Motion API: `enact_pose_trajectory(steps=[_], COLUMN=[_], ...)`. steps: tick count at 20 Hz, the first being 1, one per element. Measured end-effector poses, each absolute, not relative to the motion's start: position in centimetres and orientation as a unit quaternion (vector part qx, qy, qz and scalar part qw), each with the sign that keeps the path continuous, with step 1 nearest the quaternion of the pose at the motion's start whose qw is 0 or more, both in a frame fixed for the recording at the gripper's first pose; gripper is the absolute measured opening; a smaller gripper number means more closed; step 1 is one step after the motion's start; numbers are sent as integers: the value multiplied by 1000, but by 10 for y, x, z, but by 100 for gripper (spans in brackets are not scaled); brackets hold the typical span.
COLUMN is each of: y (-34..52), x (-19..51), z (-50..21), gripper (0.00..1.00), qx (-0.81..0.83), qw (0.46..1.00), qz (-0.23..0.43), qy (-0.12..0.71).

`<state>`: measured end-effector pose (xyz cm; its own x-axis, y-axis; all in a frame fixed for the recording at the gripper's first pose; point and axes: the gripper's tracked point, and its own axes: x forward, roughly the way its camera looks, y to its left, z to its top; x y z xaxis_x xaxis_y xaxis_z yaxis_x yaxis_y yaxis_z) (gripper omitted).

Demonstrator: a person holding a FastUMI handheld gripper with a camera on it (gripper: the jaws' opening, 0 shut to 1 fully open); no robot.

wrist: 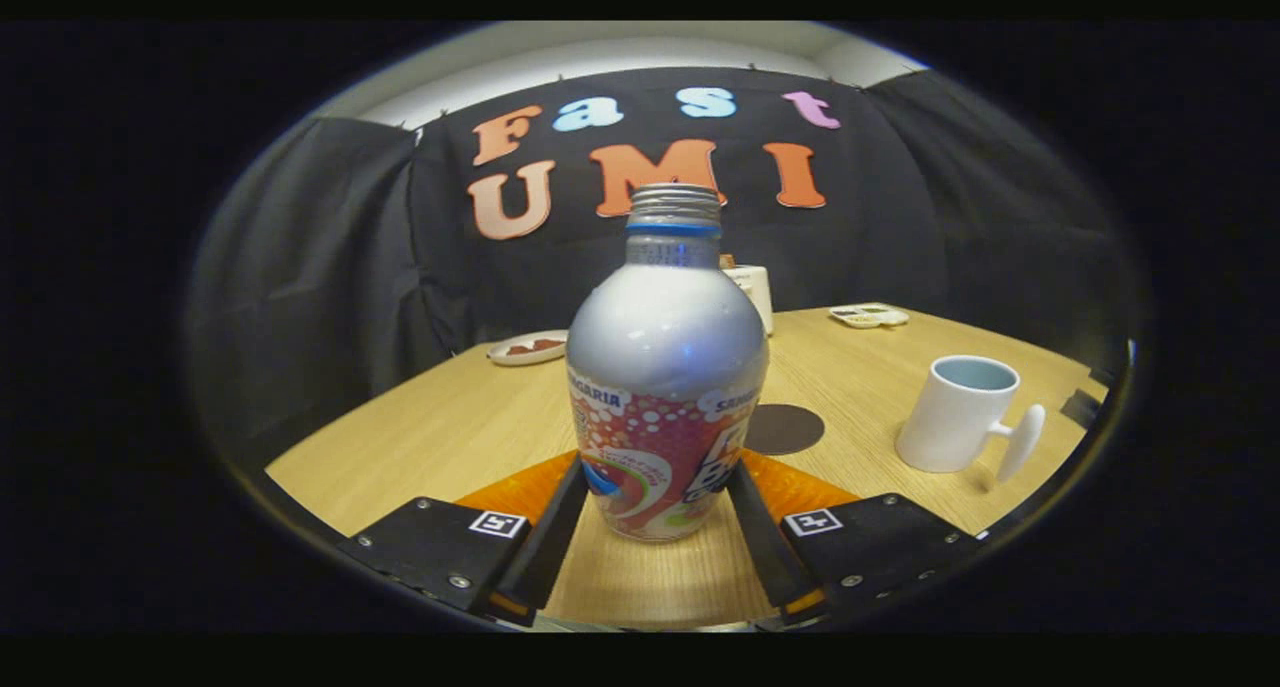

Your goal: Take the bottle from table, then pour the juice into the cup, finally place the bottle on the coaster

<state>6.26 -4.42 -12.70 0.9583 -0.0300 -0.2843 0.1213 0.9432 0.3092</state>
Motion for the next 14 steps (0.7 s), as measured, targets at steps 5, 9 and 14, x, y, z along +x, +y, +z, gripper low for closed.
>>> enact_pose_trajectory(steps=[5,9,14], y=[-67,-84,-91], x=[66,71,84], z=[-111,-114,-113], gripper=[77,77,77], qx=[331,428,512], qw=[937,897,852], qz=[-42,-56,-67], qy=[105,92,89])
